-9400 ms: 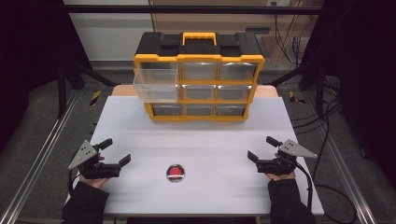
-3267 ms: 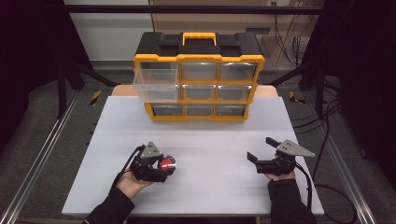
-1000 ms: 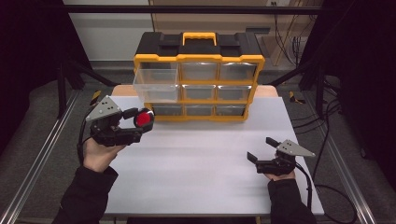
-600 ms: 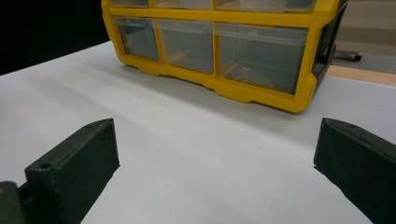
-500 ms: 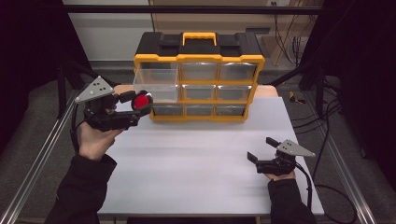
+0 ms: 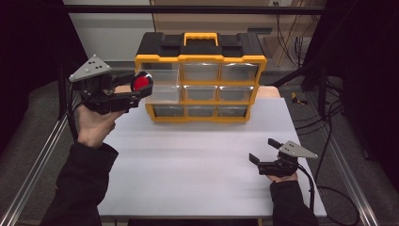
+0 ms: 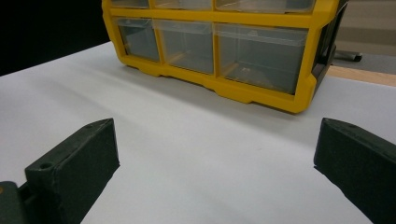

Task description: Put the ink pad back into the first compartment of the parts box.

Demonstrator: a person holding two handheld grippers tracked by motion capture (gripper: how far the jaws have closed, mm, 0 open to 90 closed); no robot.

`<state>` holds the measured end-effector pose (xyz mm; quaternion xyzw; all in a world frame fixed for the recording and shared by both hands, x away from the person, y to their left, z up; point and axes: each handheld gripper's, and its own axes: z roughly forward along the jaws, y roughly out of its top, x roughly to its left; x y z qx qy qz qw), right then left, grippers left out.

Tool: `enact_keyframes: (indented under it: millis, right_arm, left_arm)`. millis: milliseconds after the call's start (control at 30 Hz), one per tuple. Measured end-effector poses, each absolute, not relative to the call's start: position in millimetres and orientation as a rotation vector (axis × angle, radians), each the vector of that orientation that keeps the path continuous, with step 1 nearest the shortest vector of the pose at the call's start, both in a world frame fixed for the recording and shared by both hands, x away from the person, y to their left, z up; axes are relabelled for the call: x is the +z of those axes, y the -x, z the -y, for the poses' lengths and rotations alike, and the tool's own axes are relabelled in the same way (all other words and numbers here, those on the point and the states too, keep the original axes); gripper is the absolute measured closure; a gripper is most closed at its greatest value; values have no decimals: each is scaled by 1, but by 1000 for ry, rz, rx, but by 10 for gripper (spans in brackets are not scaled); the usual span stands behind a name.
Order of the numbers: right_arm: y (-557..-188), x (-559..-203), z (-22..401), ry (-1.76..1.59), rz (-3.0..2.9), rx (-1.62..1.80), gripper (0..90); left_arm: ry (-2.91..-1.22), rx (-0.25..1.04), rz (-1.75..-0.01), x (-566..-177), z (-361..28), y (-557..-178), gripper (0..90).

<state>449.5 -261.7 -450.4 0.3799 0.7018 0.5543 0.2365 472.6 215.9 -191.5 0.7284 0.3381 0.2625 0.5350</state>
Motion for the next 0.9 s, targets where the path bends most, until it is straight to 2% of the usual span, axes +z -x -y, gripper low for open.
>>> enact_keyframes:
  millis: [900]
  right_arm:
    - [-450, -451, 262, -1041, -1925, 1521, 0]
  left_arm:
    - [-1716, 663, -898, -183, -213, -518, 291]
